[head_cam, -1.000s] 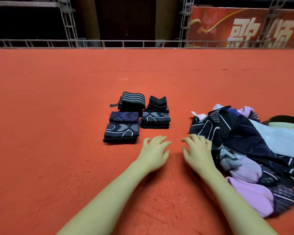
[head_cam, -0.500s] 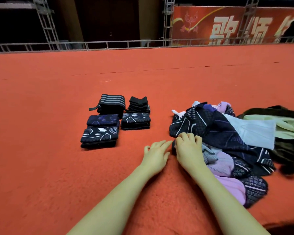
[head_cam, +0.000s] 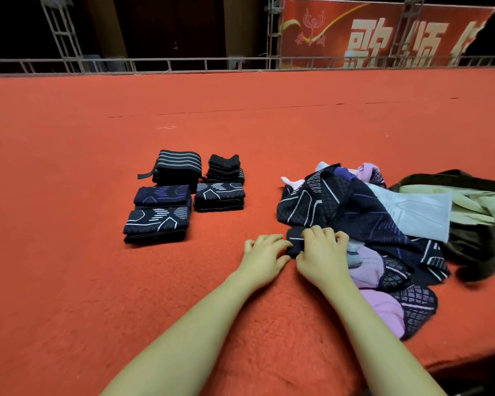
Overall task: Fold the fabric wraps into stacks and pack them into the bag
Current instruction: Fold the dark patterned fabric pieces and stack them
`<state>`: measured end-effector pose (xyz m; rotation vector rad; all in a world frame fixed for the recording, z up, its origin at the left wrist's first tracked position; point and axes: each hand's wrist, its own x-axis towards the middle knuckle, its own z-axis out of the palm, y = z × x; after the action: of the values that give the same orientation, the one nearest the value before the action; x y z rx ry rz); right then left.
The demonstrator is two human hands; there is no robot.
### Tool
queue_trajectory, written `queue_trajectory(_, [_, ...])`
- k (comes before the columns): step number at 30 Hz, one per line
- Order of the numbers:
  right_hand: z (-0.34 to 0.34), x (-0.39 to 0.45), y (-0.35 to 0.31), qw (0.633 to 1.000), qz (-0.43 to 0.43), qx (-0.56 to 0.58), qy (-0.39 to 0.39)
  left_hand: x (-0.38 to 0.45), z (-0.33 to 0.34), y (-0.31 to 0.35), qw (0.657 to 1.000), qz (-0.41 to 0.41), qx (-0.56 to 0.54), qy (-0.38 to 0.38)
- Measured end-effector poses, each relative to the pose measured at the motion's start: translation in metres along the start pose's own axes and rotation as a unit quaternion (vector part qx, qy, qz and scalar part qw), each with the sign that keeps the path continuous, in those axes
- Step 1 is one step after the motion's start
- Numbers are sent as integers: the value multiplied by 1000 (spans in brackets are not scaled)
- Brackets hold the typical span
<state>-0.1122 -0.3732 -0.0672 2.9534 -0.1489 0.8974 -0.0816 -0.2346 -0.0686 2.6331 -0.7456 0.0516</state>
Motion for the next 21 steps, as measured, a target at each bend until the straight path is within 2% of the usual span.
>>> queue_trajectory(3, [6, -4, 7, 1000, -20, -4, -4, 4, 7, 5, 1000, -6, 0, 12])
queue_trajectory(6, [10, -6, 6, 999, -23, 8, 31, 8, 13, 7, 999, -10, -4, 42])
queue_trajectory(9, [6, -6, 1, 994, -23, 45, 101, 6, 11, 4, 993, -15, -33, 115])
queue_trajectory(12, [-5, 1, -13, 986, -40, 105, 121, -6, -4, -7, 979, -1, -58, 194])
queue_trajectory(16, [-16, 4, -43, 971, -106, 185, 106, -39, -34, -39, 956, 14, -50, 289])
queue_trajectory(21, [-17, -8, -82, 950, -187, 238, 72, -89, -64, -89, 948, 1, 15, 318])
